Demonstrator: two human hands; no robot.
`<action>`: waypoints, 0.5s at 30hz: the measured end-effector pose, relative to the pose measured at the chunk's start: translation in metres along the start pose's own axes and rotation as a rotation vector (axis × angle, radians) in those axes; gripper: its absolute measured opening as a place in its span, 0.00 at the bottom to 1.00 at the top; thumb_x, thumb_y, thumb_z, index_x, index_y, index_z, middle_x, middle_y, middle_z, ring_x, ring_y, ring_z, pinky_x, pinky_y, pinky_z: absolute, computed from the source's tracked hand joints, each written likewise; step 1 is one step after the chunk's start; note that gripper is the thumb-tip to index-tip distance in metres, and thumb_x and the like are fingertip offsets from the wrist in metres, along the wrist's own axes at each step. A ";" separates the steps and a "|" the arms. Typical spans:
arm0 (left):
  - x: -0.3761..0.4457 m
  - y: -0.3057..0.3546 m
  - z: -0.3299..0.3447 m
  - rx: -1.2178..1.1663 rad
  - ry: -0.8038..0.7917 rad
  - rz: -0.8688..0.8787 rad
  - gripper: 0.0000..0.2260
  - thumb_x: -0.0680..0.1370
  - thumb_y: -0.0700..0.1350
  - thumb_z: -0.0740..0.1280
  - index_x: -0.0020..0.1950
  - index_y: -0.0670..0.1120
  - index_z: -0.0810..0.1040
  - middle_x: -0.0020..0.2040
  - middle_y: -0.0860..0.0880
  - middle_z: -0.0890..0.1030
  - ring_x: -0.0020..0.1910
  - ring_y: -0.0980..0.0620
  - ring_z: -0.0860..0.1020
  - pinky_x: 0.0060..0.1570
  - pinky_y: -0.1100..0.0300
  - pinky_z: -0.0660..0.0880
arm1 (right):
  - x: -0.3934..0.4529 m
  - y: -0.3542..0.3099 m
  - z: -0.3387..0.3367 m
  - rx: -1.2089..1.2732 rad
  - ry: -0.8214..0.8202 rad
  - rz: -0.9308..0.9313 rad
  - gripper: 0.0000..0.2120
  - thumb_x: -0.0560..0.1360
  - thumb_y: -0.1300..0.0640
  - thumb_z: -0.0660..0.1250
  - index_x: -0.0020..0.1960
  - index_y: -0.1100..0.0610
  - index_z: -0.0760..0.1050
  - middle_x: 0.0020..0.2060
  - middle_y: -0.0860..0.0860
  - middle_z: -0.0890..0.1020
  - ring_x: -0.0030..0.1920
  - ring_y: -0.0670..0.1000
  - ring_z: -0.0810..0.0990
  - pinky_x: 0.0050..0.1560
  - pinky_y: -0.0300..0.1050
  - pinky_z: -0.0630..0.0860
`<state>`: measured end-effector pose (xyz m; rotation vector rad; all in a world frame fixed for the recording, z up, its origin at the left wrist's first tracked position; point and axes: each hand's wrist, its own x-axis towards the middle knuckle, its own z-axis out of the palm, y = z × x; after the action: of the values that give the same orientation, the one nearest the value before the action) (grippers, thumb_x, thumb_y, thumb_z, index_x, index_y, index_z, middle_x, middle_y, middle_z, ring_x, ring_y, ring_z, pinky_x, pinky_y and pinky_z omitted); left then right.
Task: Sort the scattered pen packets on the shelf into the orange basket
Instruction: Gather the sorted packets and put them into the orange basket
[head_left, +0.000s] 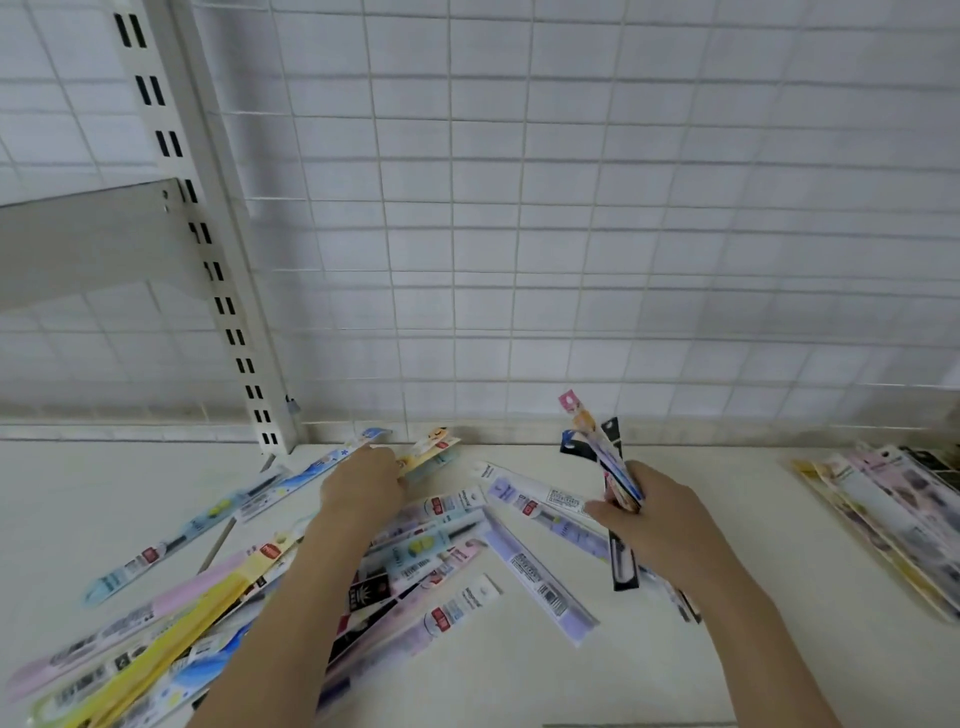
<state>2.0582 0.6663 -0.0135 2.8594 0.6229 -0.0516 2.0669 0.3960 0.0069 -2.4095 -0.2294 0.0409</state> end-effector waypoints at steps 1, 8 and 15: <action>-0.001 0.001 -0.001 0.003 0.000 0.001 0.09 0.79 0.46 0.60 0.54 0.42 0.74 0.46 0.47 0.74 0.43 0.49 0.71 0.42 0.57 0.69 | 0.001 0.001 0.001 -0.017 -0.024 -0.001 0.12 0.73 0.53 0.67 0.39 0.57 0.65 0.30 0.48 0.71 0.32 0.50 0.70 0.35 0.45 0.66; -0.010 0.000 -0.027 -0.111 0.200 0.101 0.12 0.78 0.46 0.61 0.35 0.47 0.69 0.33 0.51 0.67 0.34 0.49 0.70 0.35 0.58 0.66 | 0.016 -0.007 0.000 -0.004 -0.138 -0.025 0.23 0.78 0.59 0.59 0.70 0.51 0.55 0.42 0.53 0.77 0.38 0.55 0.75 0.42 0.47 0.69; -0.031 -0.001 -0.039 -0.300 0.283 0.182 0.16 0.78 0.47 0.62 0.30 0.50 0.66 0.28 0.51 0.70 0.27 0.52 0.69 0.30 0.58 0.66 | 0.035 -0.018 0.000 -0.092 -0.265 -0.069 0.10 0.76 0.63 0.57 0.53 0.51 0.63 0.46 0.58 0.80 0.35 0.52 0.79 0.33 0.42 0.70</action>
<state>2.0294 0.6628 0.0274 2.6328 0.3766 0.4430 2.0982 0.4157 0.0201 -2.4817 -0.4446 0.3256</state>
